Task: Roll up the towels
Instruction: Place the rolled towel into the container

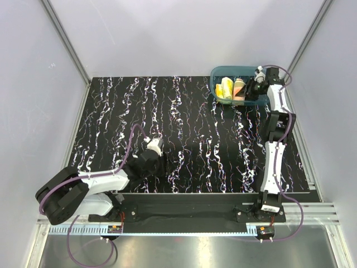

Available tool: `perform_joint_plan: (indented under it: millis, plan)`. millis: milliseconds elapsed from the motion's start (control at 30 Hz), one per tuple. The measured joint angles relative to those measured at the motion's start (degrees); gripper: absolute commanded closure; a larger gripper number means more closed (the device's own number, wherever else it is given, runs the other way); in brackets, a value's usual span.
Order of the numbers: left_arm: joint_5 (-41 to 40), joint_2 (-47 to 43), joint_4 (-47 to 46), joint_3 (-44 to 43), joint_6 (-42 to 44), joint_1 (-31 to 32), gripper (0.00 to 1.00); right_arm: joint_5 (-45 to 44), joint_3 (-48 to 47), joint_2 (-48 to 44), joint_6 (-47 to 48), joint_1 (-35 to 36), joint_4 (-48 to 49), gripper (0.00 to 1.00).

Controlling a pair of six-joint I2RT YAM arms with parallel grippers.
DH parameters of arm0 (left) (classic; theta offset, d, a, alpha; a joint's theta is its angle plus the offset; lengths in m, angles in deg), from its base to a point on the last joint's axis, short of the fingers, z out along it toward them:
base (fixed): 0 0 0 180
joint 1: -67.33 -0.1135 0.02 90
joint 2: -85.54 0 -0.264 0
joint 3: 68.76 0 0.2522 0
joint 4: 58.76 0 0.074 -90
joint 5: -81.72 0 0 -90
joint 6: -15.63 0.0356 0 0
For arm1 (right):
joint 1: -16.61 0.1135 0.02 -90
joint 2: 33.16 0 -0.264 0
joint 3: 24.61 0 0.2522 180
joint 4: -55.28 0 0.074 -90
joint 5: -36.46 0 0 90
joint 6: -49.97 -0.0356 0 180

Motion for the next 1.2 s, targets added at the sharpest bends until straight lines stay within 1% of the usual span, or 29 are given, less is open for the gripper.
perform_joint_plan:
  millis: [33, 133, 333, 367, 433, 467, 500, 733, 1200]
  plan:
    - [0.0, 0.1, -0.1, 0.0, 0.0, 0.0, 0.44, 0.3, 0.0, 0.0, 0.1, 0.4, -0.7, 0.31]
    - [0.0, 0.1, -0.1, 0.0, 0.0, 0.0, 0.44, -0.5, 0.0, -0.7, 0.9, 1.5, -0.9, 0.25]
    - [0.0, 0.1, -0.2, 0.0, 0.0, 0.0, 0.44, -3.7, 1.1, -2.2, 1.1, 2.2, -1.3, 0.21]
    - [0.0, 0.1, -0.2, 0.0, 0.0, 0.0, 0.44, -4.4, 1.3, -2.5, 1.1, 2.2, -1.6, 0.16]
    - [0.0, 0.1, -0.2, 0.0, 0.0, 0.0, 0.44, -5.9, 1.6, -3.2, 1.2, 2.2, -2.3, 0.13]
    - [0.0, 0.1, -0.1, 0.0, 0.0, 0.0, 0.44, -7.1, 1.8, -3.6, 1.3, 2.1, -2.7, 0.04]
    - [0.0, 0.1, -0.2, 0.0, 0.0, 0.0, 0.44, -7.8, 2.1, -4.0, 1.3, 2.1, -3.3, 0.00]
    - [0.0, 0.1, -0.2, 0.0, 0.0, 0.0, 0.44, -13.1, 4.0, -6.5, 1.9, 2.0, -5.9, 0.00]
    - [0.0, 0.1, -0.2, 0.0, 0.0, 0.0, 0.44, -13.4, 5.8, -13.6, 0.8, 2.0, -6.4, 0.01]
